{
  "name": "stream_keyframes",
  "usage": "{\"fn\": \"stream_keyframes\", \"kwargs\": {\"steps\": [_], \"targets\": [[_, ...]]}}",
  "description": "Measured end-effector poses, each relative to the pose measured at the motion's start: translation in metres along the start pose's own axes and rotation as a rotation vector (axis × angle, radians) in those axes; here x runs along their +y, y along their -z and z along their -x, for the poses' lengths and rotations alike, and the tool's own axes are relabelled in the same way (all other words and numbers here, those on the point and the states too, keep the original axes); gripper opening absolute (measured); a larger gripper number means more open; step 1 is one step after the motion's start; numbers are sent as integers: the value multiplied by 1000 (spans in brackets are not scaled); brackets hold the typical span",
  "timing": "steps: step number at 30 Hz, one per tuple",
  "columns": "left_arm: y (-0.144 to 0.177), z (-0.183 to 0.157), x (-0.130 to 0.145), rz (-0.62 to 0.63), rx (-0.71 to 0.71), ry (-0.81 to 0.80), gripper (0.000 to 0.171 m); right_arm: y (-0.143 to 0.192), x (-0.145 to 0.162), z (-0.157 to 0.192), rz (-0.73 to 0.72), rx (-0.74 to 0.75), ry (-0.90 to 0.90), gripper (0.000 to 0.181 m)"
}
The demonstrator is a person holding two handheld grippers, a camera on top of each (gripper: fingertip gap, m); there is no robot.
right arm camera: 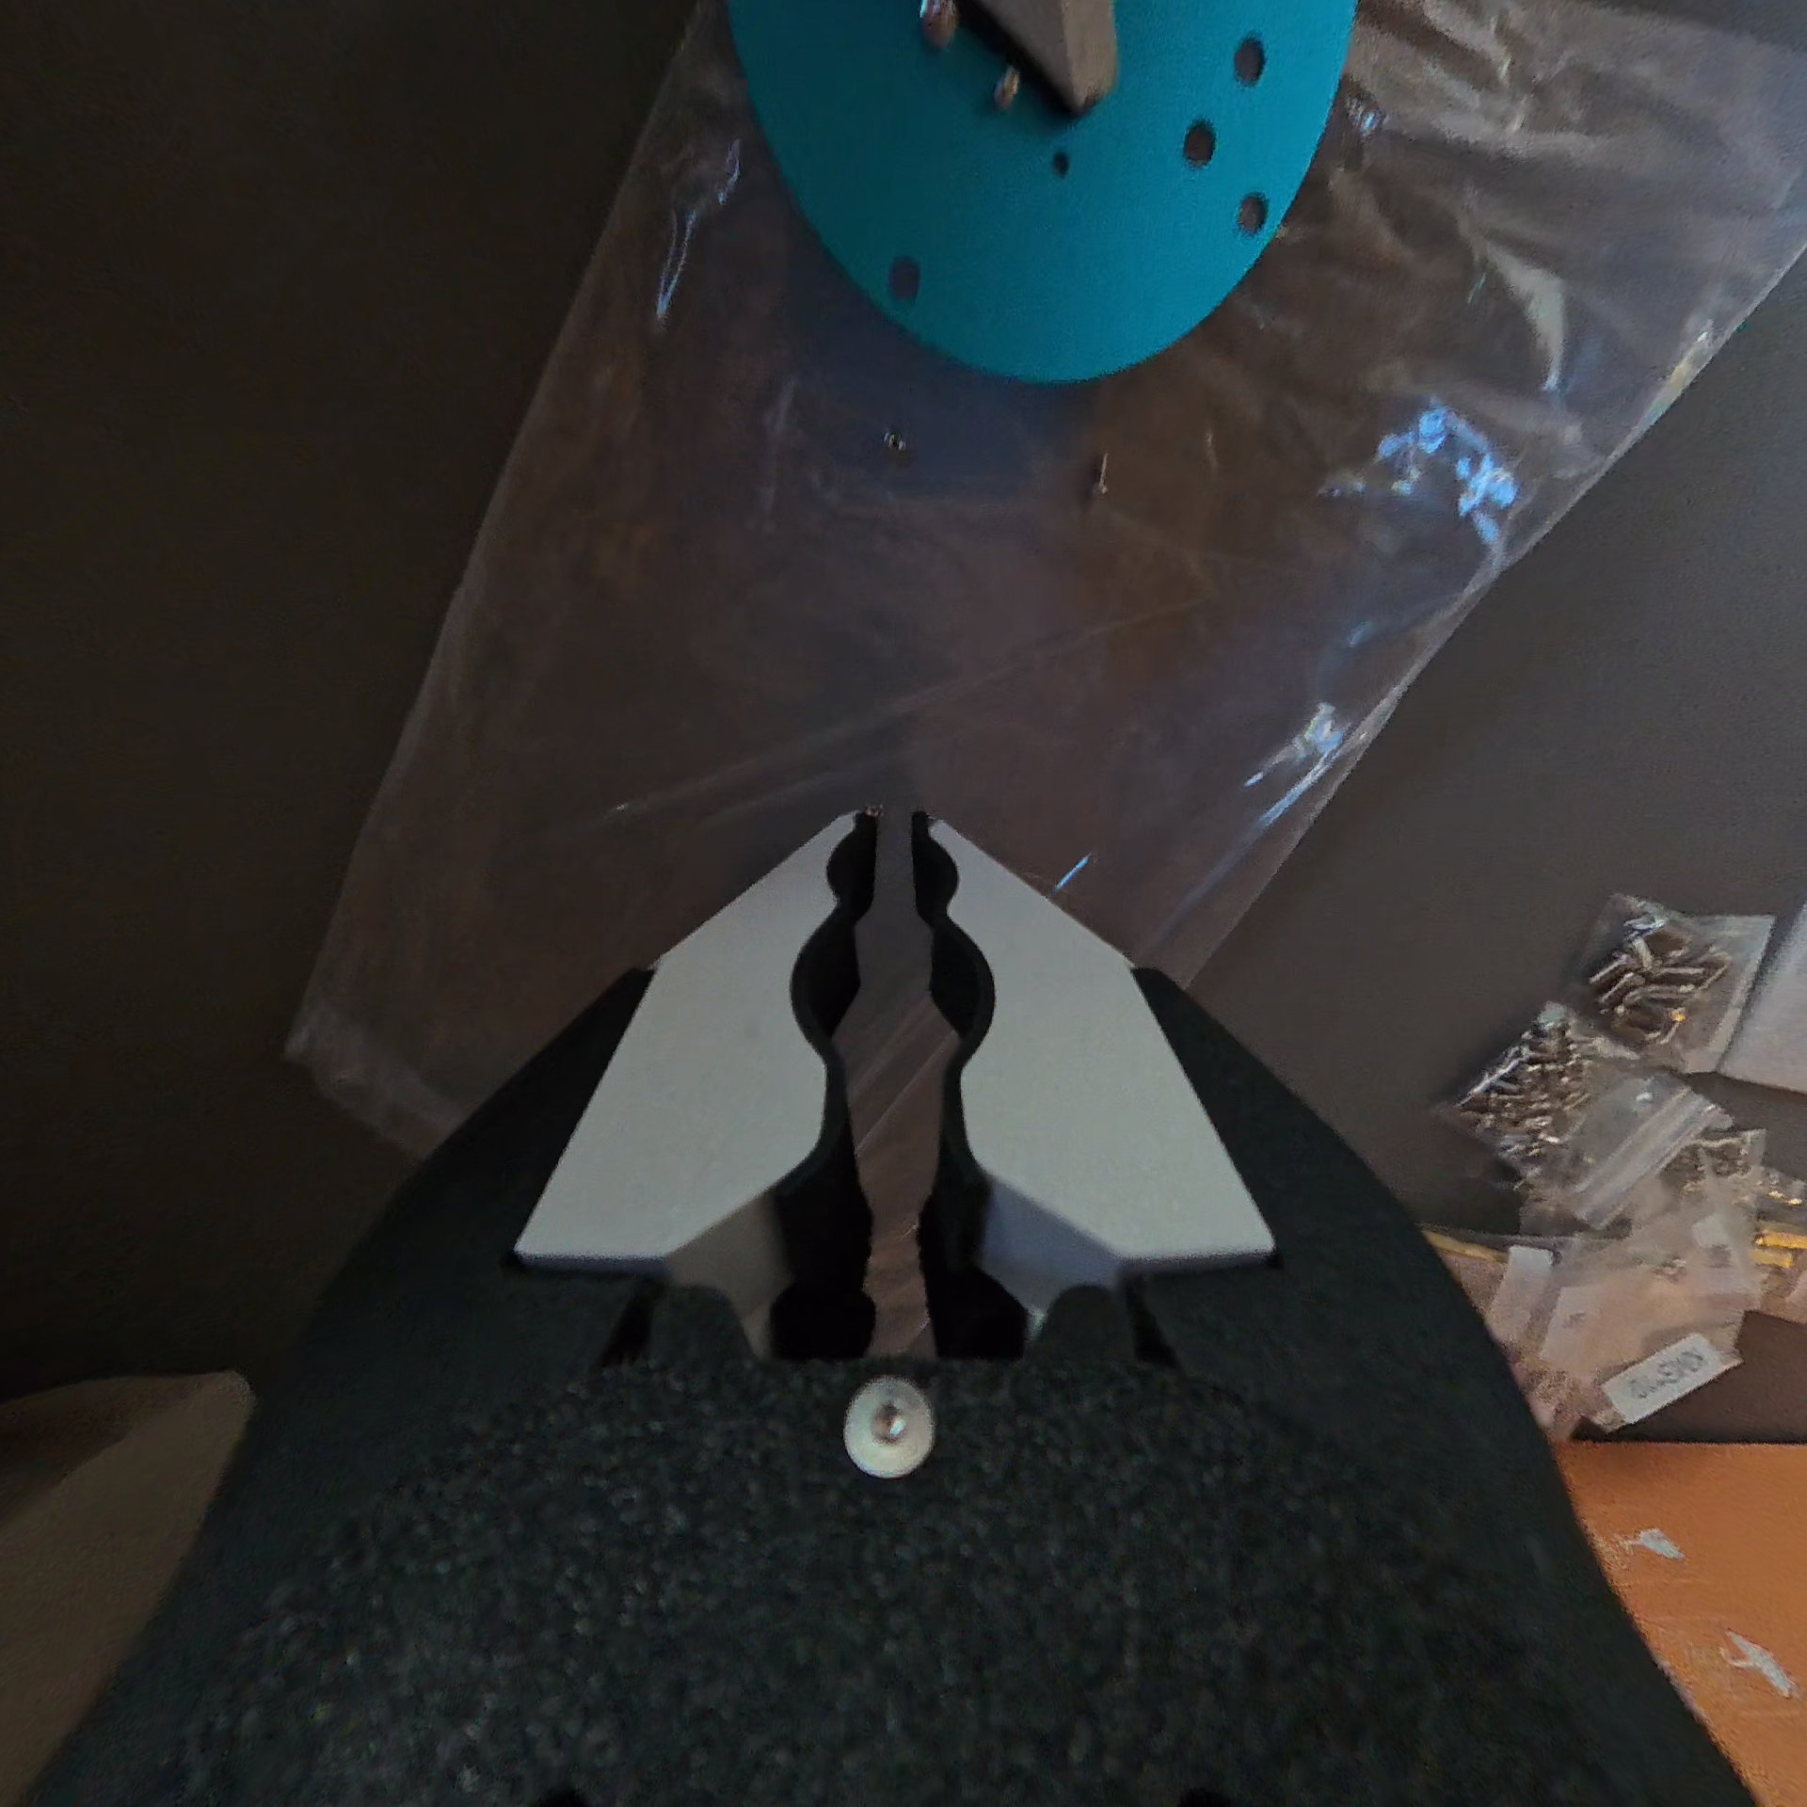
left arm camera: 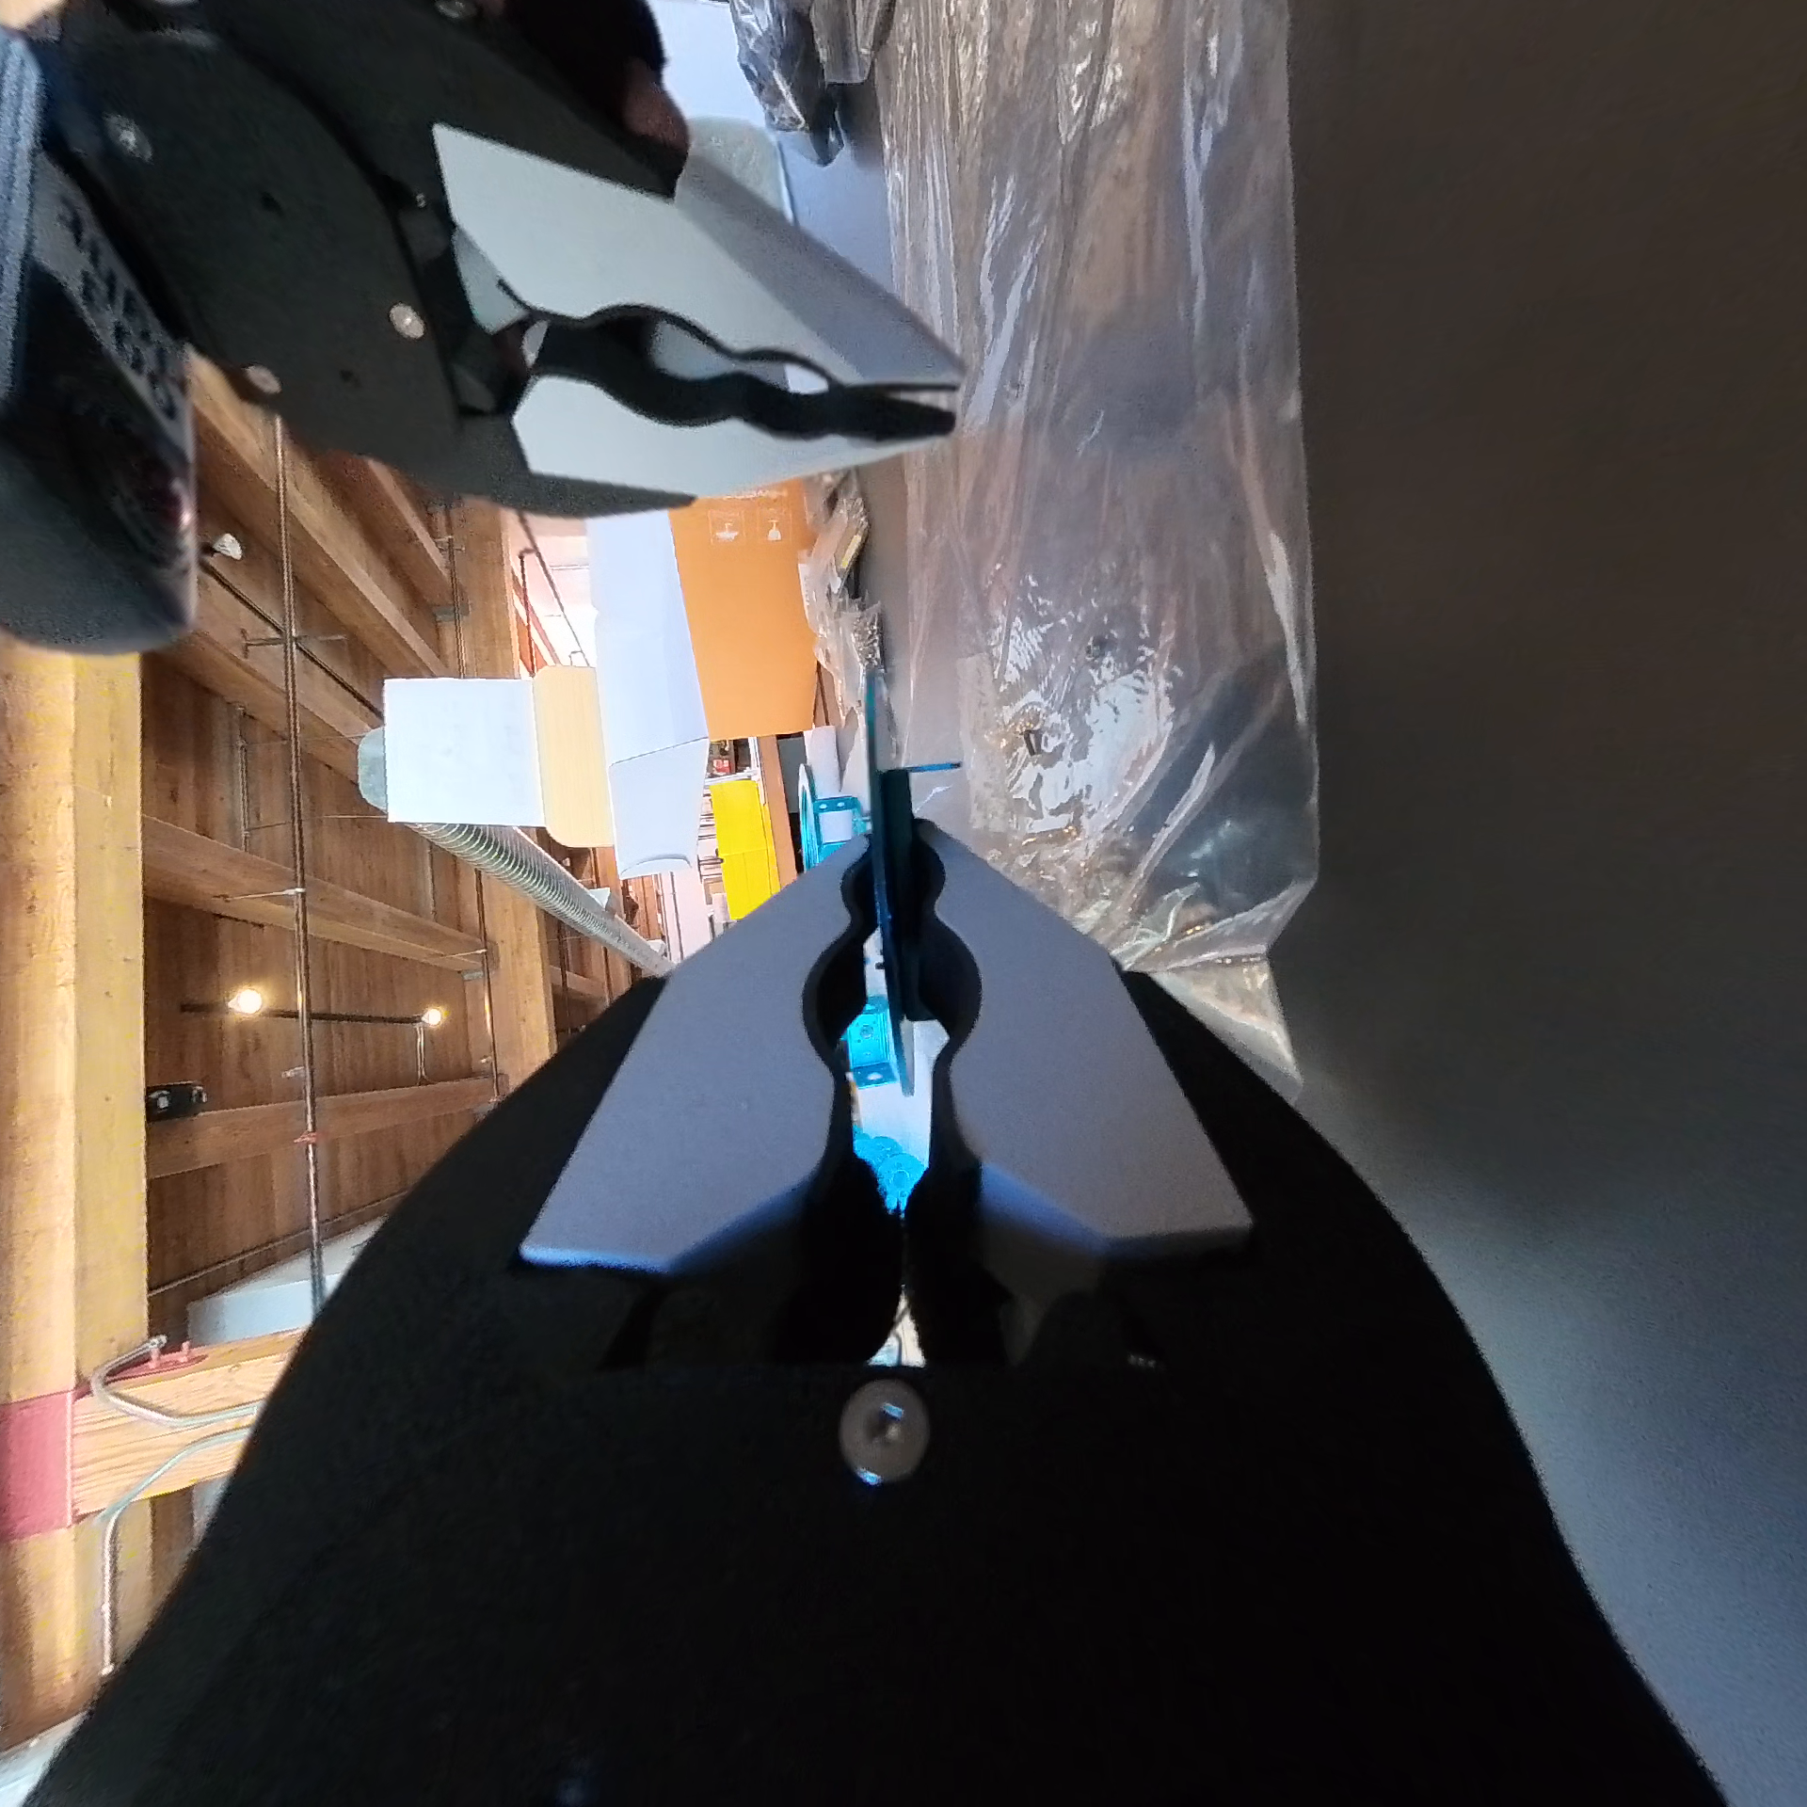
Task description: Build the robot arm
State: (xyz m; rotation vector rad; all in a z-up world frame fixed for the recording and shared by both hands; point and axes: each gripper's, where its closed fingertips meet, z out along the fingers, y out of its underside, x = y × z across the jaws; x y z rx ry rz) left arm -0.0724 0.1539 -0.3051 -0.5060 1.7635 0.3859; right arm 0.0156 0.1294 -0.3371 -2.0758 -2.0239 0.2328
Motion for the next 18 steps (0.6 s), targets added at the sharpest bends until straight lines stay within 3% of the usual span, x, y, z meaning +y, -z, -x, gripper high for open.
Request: {"fn": "stream_keyframes", "kwargs": {"steps": [18], "targets": [[1,0,-3,-7,-5,-9,1,-12,2,4,-13,28,6,6]]}}
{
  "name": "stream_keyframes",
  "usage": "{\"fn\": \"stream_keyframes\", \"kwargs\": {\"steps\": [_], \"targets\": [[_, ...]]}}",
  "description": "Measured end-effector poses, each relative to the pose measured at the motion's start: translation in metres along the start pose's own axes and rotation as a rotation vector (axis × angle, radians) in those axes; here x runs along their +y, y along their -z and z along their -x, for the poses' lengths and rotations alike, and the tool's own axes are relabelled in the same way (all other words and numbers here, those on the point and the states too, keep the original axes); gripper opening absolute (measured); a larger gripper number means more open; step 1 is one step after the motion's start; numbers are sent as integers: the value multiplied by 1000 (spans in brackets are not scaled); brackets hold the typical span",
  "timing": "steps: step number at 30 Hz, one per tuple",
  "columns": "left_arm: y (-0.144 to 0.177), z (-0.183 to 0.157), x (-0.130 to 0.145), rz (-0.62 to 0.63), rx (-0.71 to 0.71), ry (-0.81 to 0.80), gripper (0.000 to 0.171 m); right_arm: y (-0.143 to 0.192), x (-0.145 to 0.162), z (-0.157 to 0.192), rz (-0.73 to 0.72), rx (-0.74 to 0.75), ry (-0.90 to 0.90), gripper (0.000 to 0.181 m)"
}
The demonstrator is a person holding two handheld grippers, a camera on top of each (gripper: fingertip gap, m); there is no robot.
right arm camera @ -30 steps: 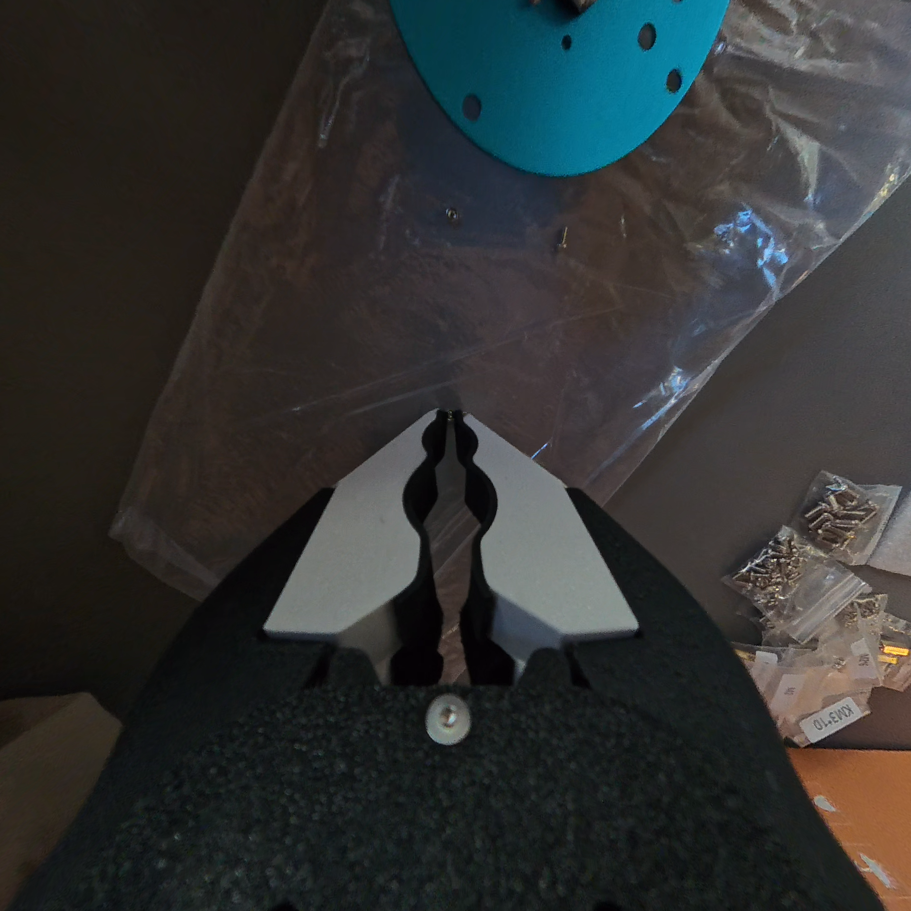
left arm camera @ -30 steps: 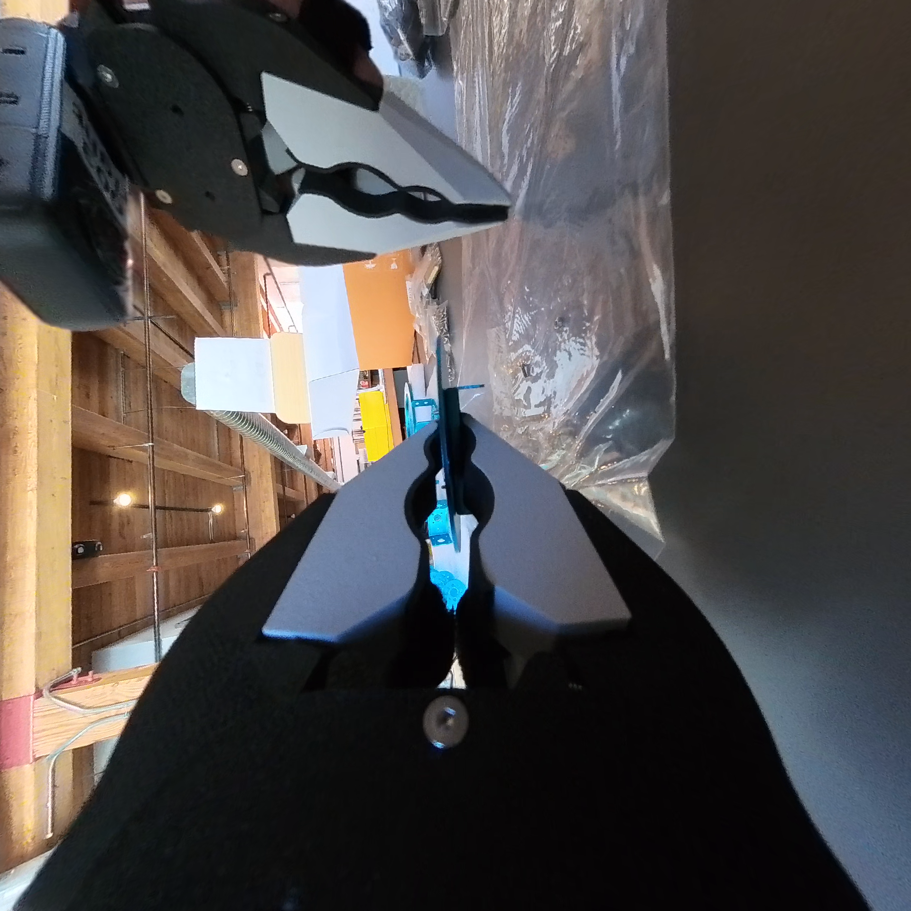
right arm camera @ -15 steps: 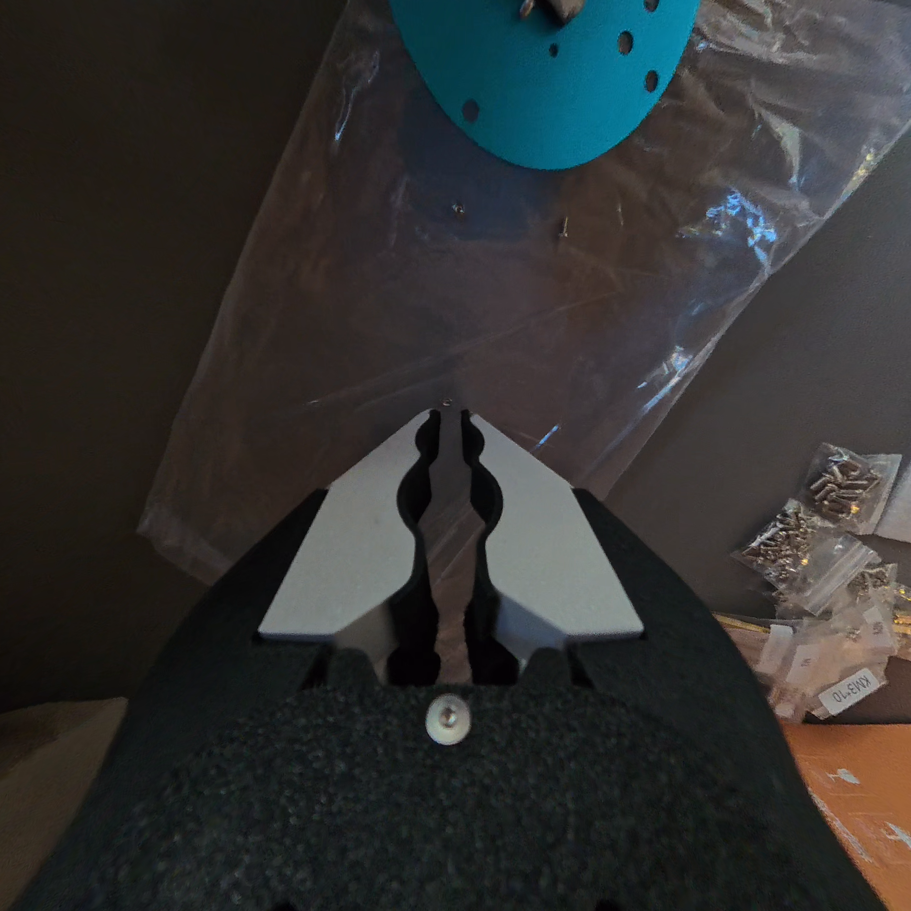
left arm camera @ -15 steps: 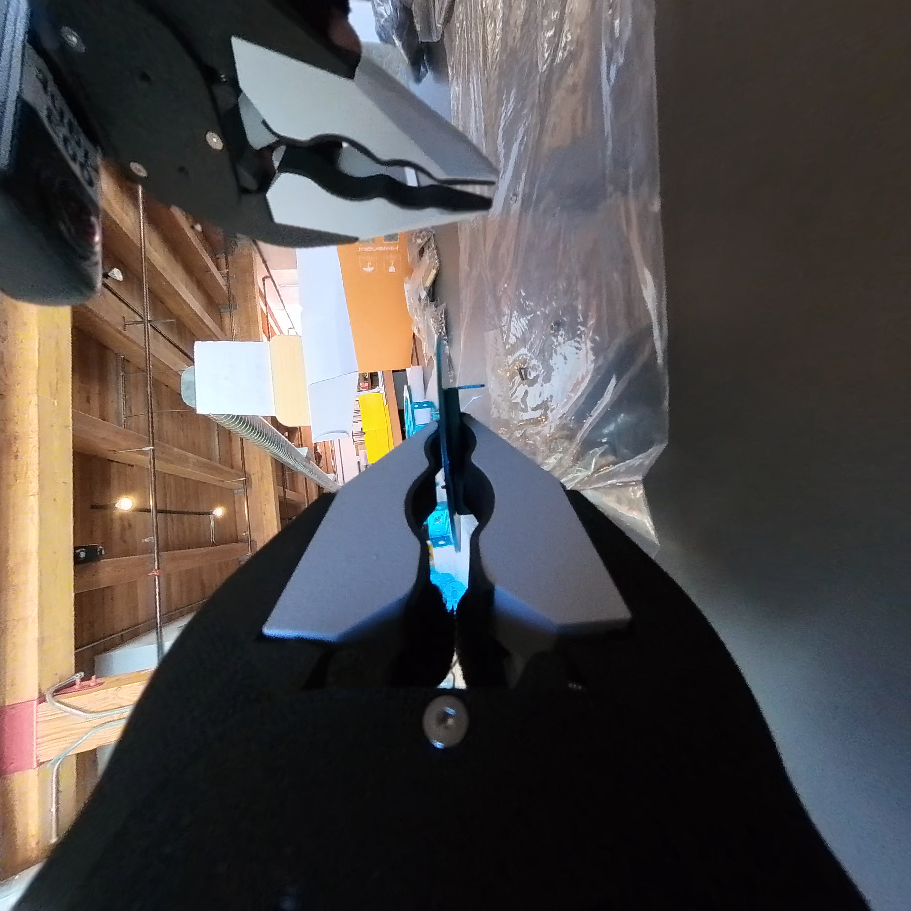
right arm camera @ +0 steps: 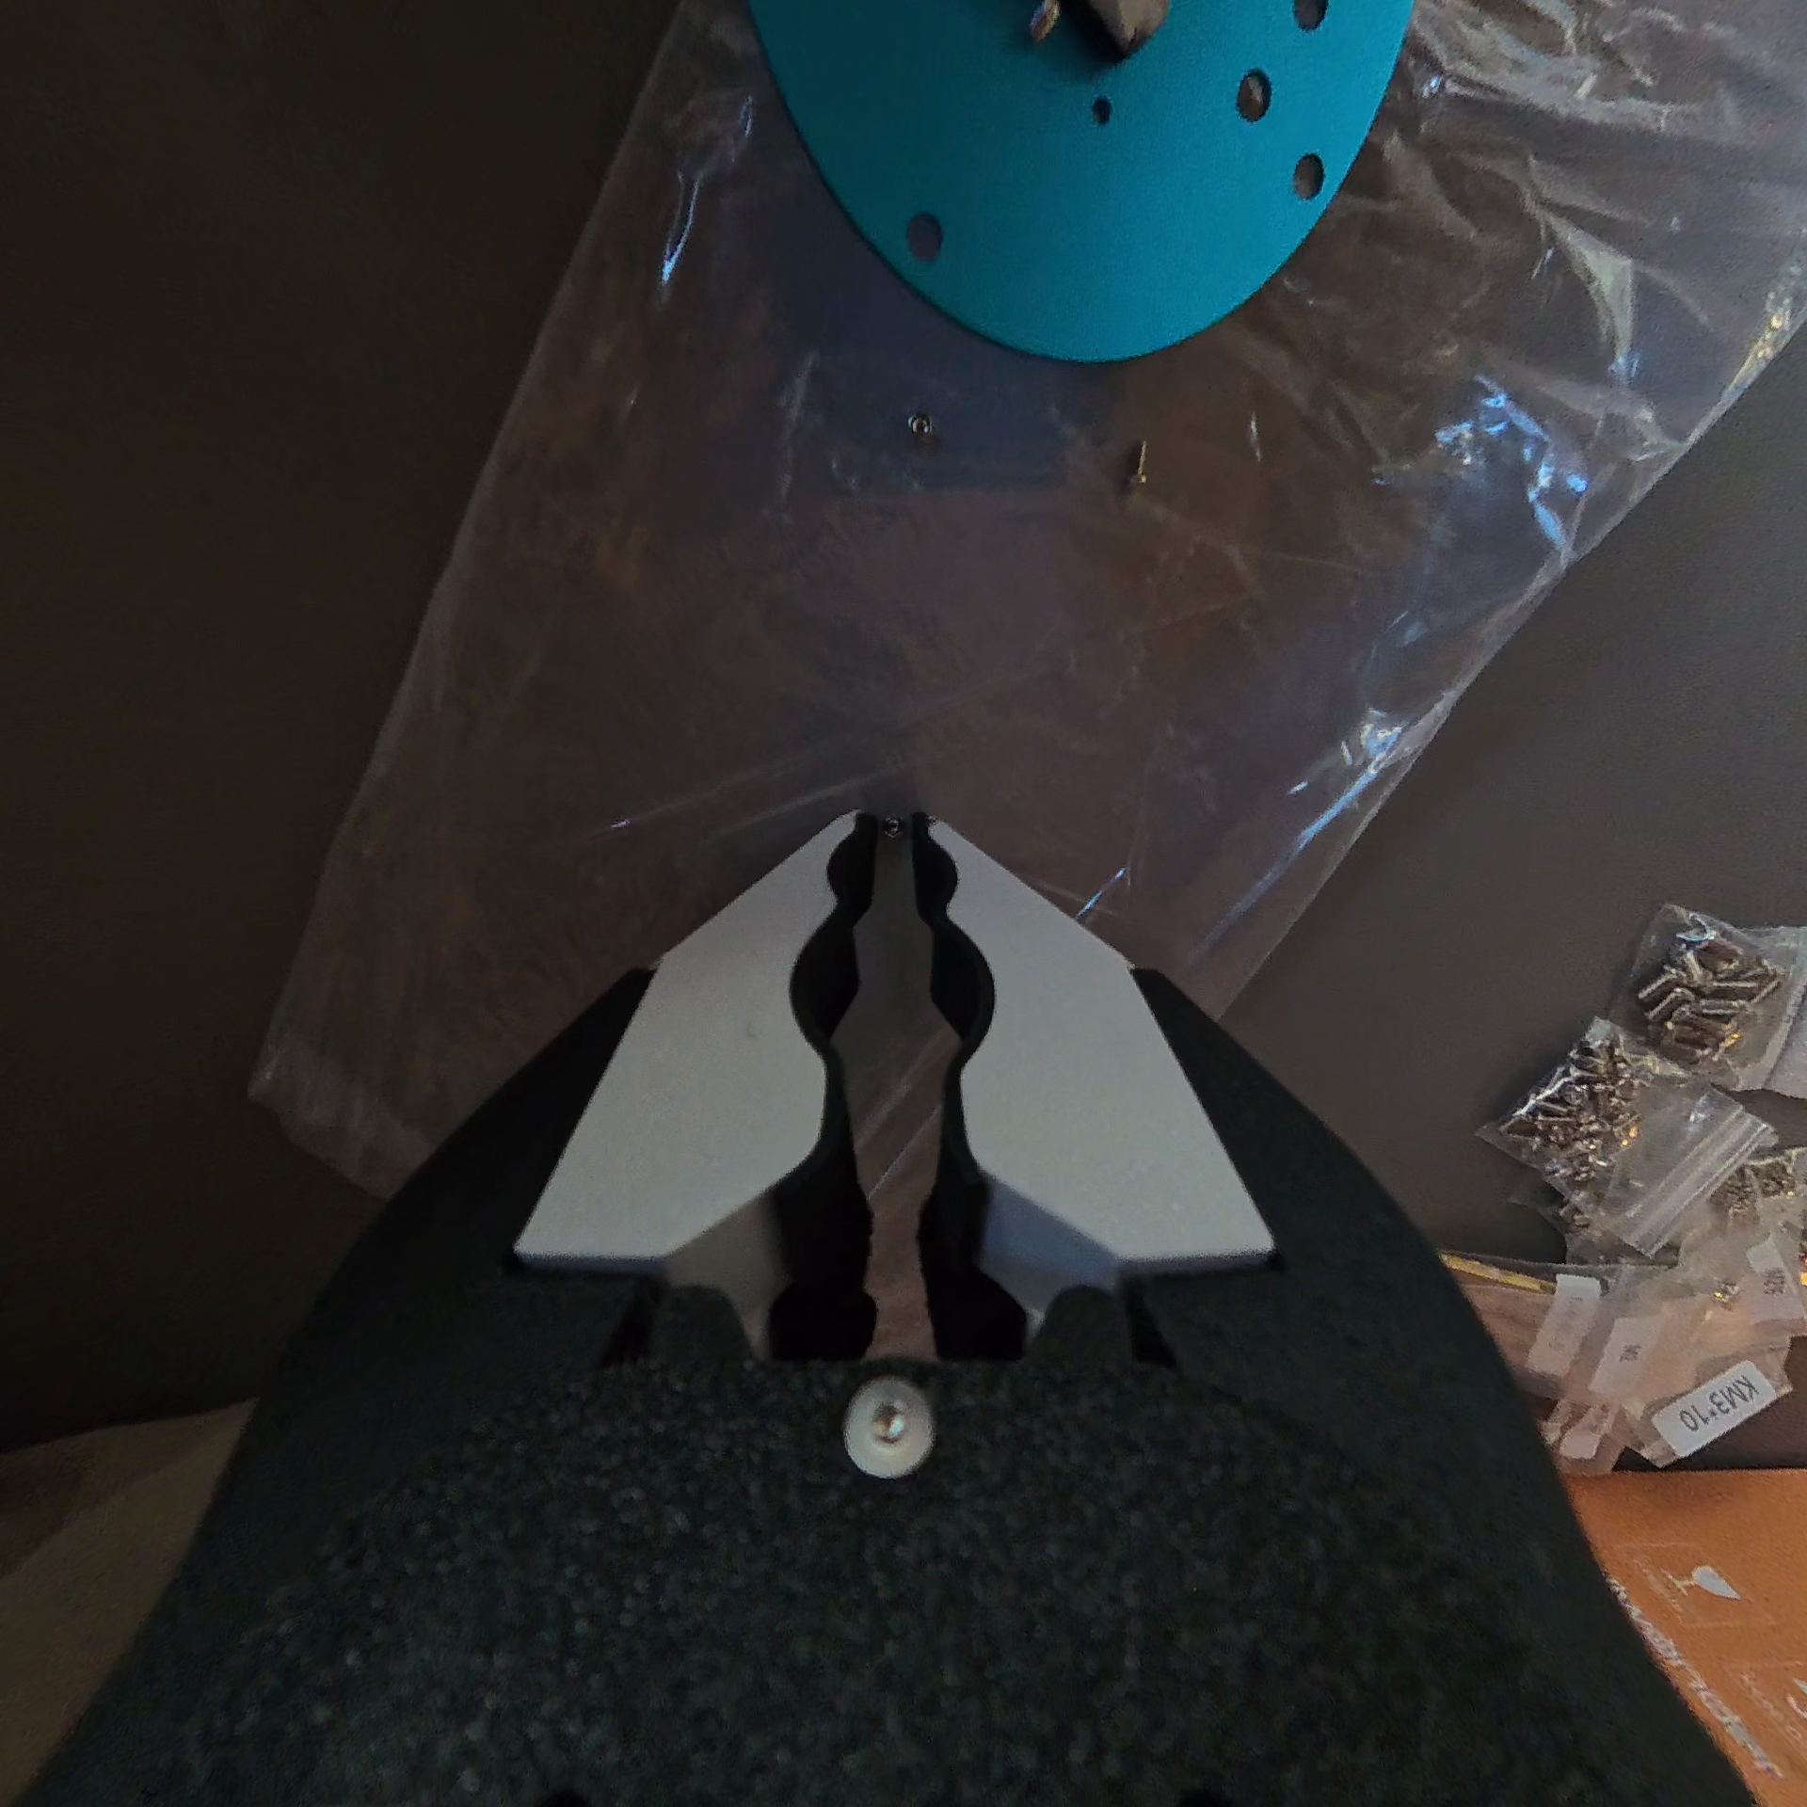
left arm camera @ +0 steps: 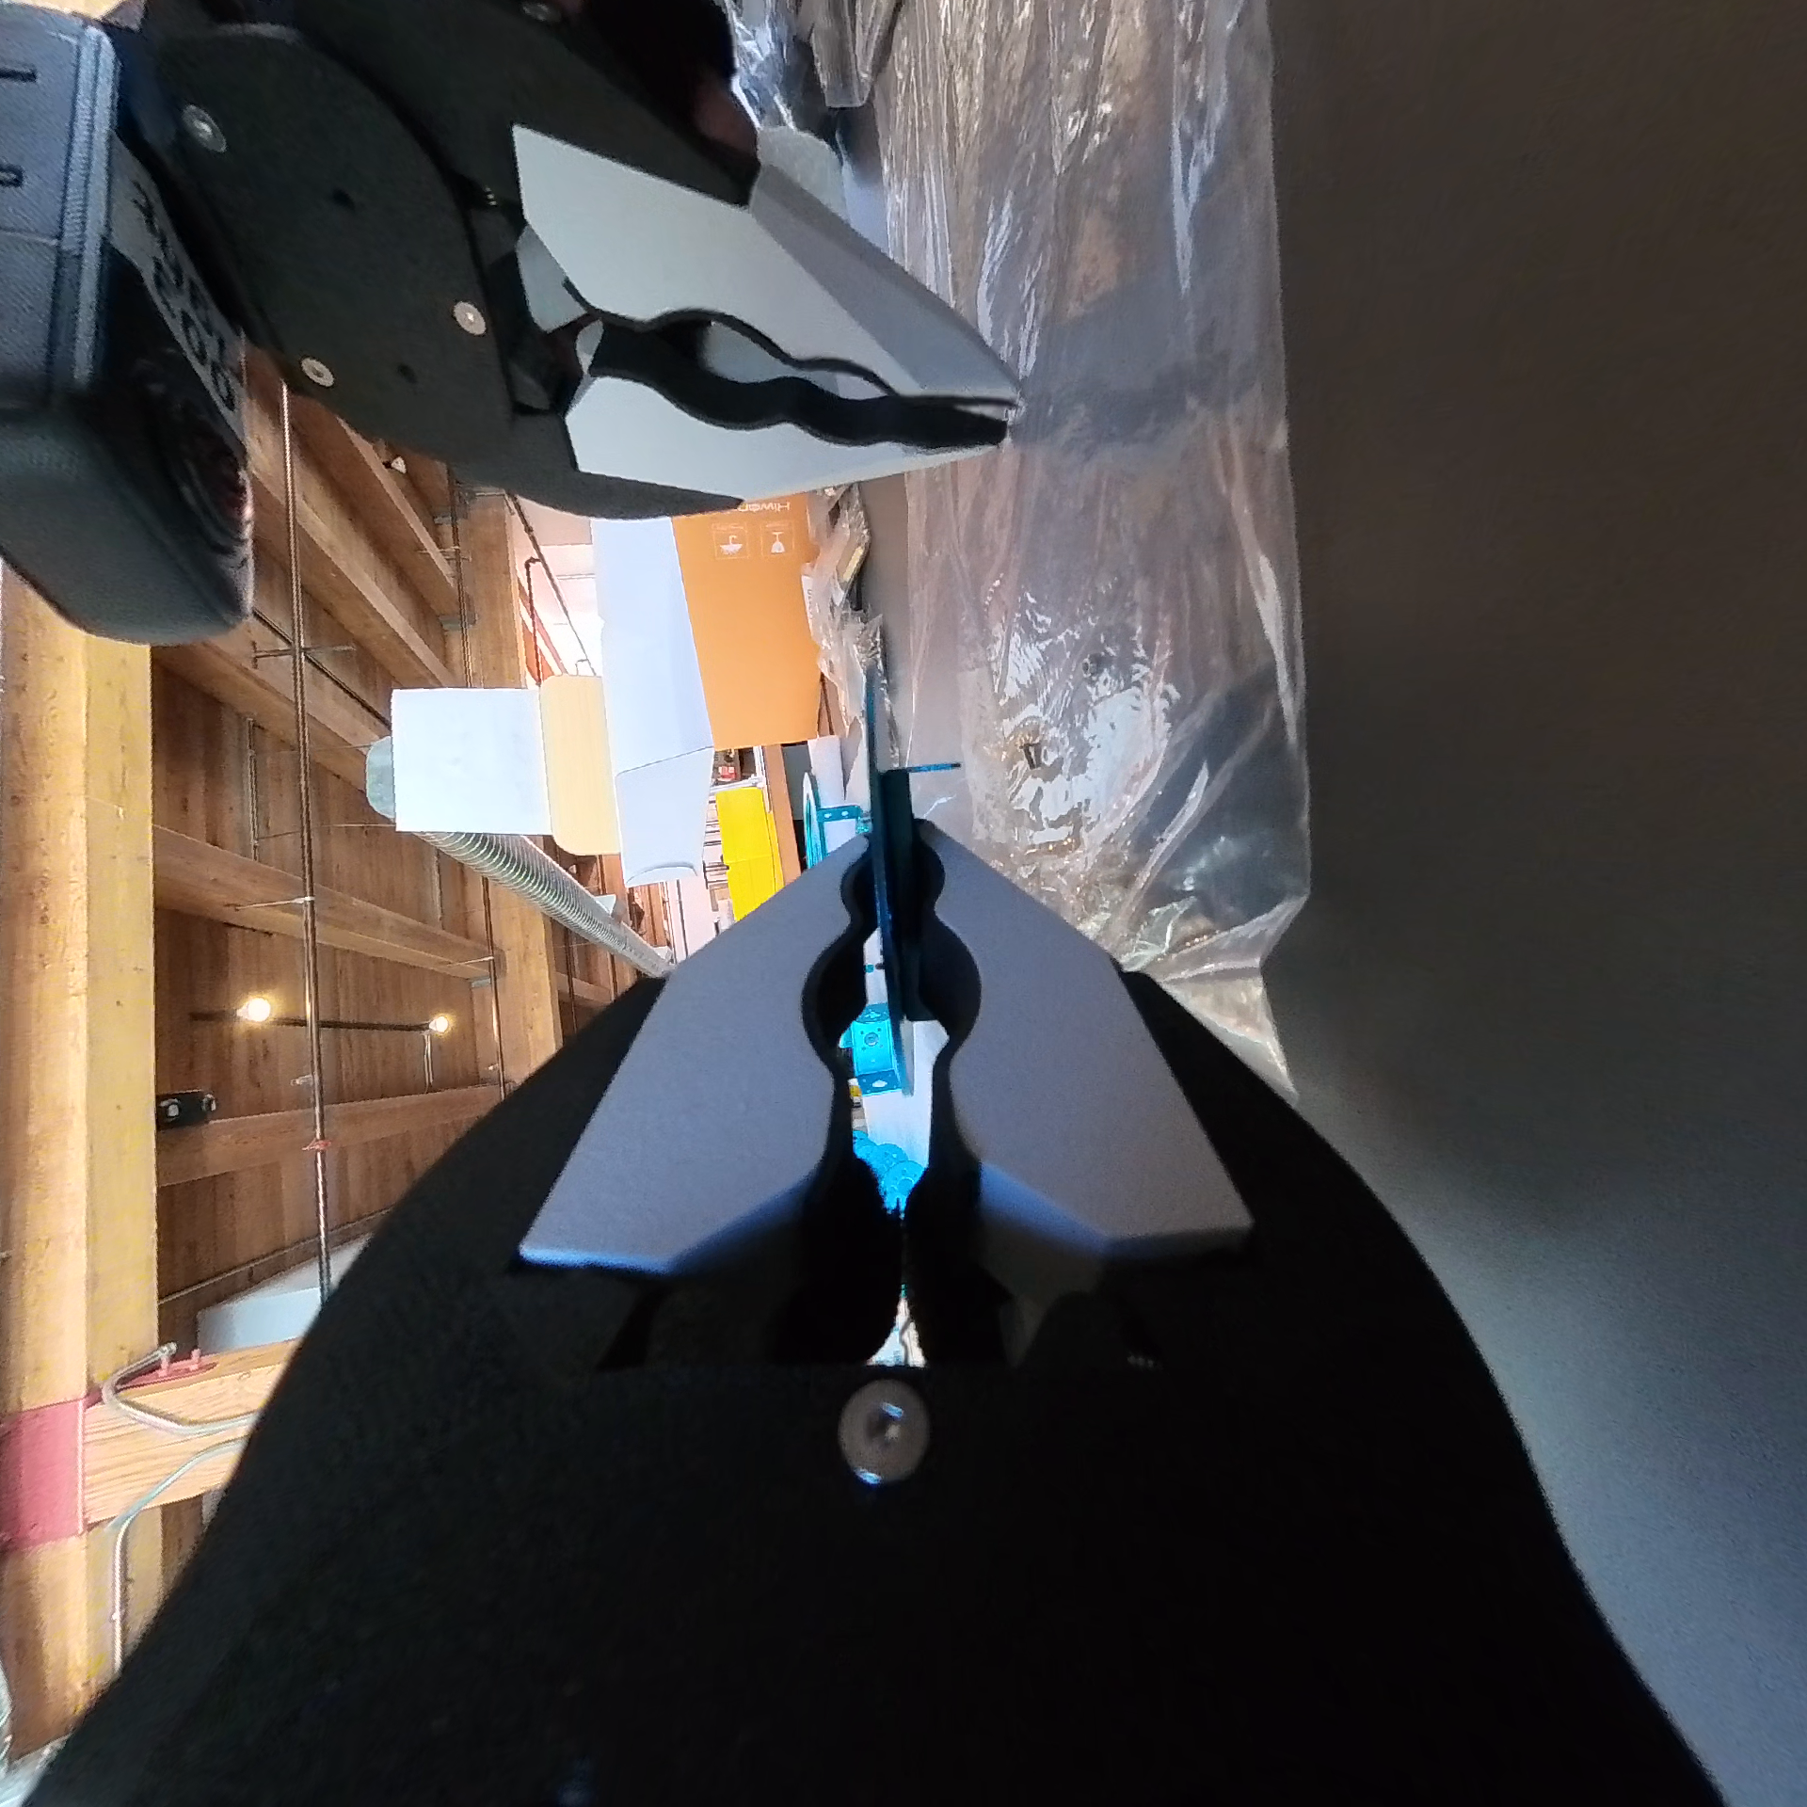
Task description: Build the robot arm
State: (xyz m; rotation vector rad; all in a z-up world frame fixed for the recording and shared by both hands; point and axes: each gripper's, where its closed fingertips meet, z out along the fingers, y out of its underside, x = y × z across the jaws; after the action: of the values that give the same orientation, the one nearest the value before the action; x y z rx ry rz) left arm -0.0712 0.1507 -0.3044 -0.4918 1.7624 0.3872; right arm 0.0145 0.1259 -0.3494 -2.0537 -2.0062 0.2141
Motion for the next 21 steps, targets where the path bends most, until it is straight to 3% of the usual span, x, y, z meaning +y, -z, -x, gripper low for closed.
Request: {"fn": "stream_keyframes", "kwargs": {"steps": [15,21], "targets": [[0,-2,-1,-5,5,0,1,6,-2,-4,-17,23,15,2],[-1,-5,-5,-15,8,0,1,27,-33,-5,-106,22,65,2]]}}
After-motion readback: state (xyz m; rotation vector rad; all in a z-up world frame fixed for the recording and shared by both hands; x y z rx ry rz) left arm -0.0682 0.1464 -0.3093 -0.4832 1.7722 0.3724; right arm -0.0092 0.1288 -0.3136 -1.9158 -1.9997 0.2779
